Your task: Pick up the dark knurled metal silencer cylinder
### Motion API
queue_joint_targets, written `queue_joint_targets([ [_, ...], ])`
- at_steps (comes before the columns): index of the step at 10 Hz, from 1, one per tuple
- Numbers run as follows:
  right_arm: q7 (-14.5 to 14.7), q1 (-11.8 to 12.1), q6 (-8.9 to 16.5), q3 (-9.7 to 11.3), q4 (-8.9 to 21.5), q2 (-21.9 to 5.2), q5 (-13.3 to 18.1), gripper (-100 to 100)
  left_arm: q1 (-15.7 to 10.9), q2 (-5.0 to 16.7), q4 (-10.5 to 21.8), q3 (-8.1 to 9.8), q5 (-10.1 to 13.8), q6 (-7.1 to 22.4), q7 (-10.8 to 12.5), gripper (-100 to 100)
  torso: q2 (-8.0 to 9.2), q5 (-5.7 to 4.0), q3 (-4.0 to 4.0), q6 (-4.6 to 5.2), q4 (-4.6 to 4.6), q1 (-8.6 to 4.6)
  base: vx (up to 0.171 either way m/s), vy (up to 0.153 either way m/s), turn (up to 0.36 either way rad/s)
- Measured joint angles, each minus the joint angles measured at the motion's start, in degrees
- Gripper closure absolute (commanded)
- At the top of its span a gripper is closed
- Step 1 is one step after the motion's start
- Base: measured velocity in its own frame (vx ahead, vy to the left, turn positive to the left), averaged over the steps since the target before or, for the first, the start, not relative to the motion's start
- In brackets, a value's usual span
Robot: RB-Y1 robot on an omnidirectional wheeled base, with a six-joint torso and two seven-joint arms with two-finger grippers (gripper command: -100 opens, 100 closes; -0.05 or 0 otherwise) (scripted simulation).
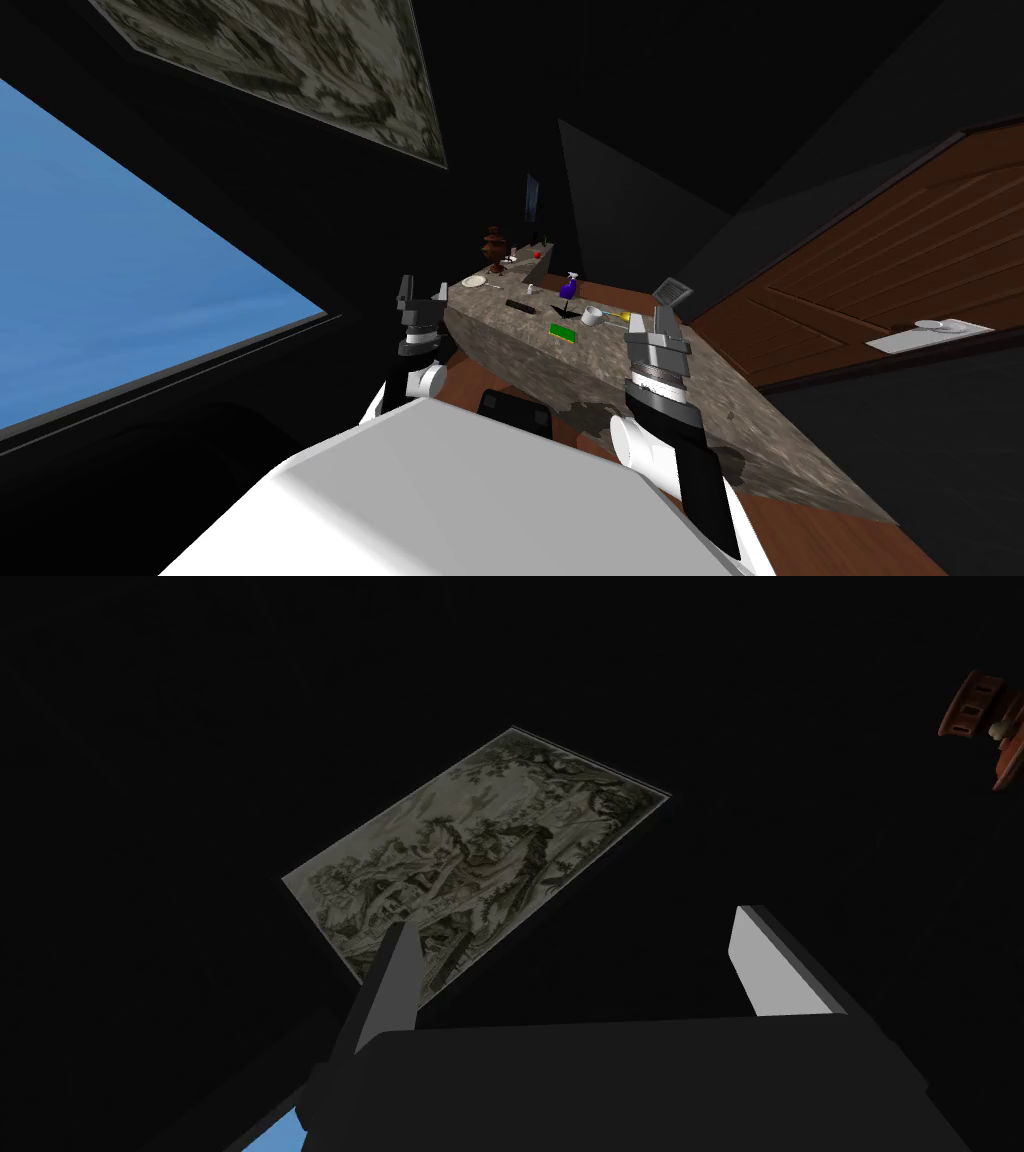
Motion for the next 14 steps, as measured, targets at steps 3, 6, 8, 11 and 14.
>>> queue_joint_targets([
  [3,0.0,0.0,0.0,0.0,0.0,0.0,0.0,0,-3.6,3.1,2.3,0.03,-0.4,3.9,1.4,-100,0.08,0.0,0.04,0.01,0.02,-0.01,-0.031,-0.007,-0.044],
  [6,0.0,0.0,0.0,0.0,0.0,0.0,0.0,0,-9.1,5.1,5.7,-0.78,-1.6,9.9,2.9,-100,0.09,-0.02,0.05,0.02,0.02,-0.07,-0.033,-0.019,-0.054],
  [8,0.0,0.0,0.0,0.0,0.0,0.0,0.0,0,-11.3,6.0,7.4,-1.34,-2.2,13.3,3.9,-100,0.07,-0.01,0.04,-0.01,0.02,-0.04,-0.018,-0.009,-0.027],
  [11,0.0,0.0,0.0,0.0,0.0,0.0,0.0,0,-15.9,7.0,11.5,-1.75,-3.0,17.2,5.0,-100,0.04,-0.01,0.02,0.01,0.01,-0.03,-0.017,-0.008,-0.036],
  [14,0.0,0.0,0.0,0.0,0.0,0.0,0.0,0,-19.5,7.5,14.5,-2.2,-3.7,21.2,5.9,-100,0.04,-0.01,0.02,-0.01,0.01,-0.03,-0.013,-0.007,-0.022],
])
